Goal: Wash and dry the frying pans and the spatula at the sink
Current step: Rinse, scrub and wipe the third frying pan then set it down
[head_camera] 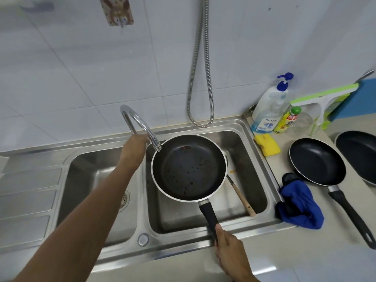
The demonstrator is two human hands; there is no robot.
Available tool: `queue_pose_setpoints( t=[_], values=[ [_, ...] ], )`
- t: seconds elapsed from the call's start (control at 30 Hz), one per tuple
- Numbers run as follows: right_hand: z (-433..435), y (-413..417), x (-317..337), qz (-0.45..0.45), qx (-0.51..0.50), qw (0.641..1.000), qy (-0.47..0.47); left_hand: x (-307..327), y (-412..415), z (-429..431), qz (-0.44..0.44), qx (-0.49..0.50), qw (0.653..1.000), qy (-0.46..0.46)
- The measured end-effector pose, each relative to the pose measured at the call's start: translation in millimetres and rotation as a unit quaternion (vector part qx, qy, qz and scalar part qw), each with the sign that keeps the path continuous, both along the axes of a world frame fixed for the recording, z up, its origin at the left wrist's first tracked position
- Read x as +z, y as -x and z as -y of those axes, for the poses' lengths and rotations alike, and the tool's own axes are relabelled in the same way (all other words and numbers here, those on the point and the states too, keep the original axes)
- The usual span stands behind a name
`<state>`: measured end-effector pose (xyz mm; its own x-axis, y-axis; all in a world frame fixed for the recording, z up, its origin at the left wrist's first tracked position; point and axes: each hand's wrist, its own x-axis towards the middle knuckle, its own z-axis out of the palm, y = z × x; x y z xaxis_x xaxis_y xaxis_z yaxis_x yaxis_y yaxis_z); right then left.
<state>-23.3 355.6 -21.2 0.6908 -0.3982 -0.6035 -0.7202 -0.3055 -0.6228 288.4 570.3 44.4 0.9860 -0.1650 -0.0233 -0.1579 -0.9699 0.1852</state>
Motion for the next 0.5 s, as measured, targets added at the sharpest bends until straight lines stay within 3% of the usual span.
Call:
queue_pose_setpoints(
  t=[0.5],
  values=[
    [-8.0,4.2,-14.9,-0.018,0.0,1.0,-0.014,-10.0,-3.5,-15.2,0.009,-0.047,0.999,0.004]
  ],
)
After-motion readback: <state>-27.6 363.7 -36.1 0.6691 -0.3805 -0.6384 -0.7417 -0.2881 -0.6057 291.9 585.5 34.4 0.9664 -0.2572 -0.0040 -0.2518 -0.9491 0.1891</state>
